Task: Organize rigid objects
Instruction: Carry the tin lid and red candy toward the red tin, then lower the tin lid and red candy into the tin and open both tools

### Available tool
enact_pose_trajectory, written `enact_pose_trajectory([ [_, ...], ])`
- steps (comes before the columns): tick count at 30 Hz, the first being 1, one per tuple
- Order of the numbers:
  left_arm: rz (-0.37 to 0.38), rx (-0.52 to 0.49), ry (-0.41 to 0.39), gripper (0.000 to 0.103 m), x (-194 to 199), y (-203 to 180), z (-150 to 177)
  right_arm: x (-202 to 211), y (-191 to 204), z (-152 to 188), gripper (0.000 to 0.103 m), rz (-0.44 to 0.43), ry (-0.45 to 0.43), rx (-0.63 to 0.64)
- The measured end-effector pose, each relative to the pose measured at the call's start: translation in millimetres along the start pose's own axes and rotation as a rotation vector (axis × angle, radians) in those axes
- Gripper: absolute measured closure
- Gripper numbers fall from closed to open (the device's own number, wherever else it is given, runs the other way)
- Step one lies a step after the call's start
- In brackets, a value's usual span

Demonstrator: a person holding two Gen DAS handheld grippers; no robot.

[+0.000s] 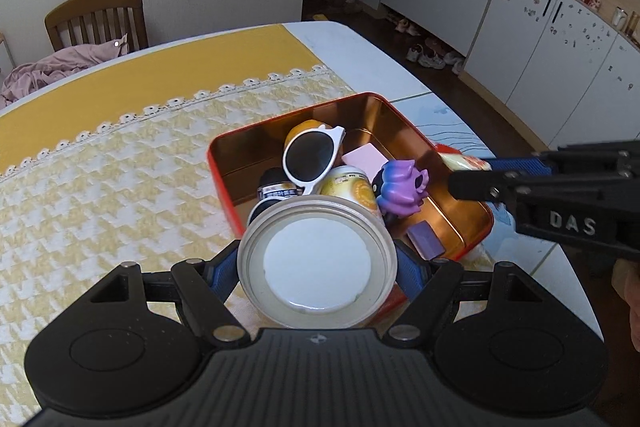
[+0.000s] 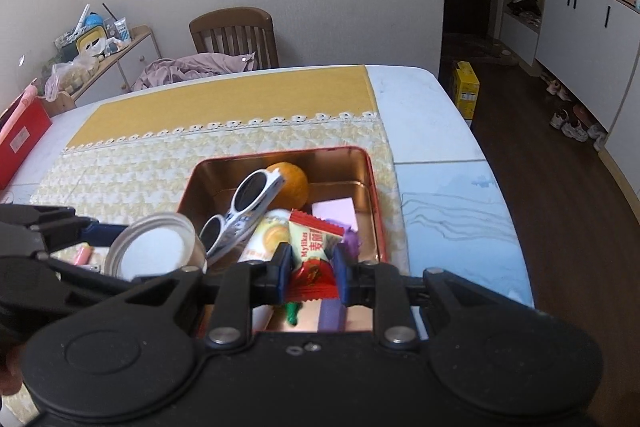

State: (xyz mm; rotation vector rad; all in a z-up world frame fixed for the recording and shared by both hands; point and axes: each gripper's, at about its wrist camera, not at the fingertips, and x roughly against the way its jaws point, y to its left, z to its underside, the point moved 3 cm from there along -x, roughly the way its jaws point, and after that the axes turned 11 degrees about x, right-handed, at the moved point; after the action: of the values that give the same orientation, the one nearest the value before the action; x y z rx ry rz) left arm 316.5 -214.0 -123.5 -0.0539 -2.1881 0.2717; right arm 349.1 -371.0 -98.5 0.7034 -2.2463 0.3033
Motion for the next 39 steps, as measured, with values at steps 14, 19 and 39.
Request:
enact_pose_trajectory([
  [14, -0.033, 0.061, 0.016, 0.026, -38.1, -3.3, -14.1, -64.6, -18.5, -28.6, 0.081, -0.021, 0.059, 0.104],
  [19, -0.022, 0.082, 0.035, 0.026, -46.0, -3.0, -12.5, -77.8, -20.2, -25.9, 0.081, -0.038, 0.094, 0.128],
  [39, -0.01, 0.102, 0.038, 0.025, -46.2, -4.4, -8.4, -67.7, -26.6, -20.1, 0.068, -0.068, 0.095, 0.108],
])
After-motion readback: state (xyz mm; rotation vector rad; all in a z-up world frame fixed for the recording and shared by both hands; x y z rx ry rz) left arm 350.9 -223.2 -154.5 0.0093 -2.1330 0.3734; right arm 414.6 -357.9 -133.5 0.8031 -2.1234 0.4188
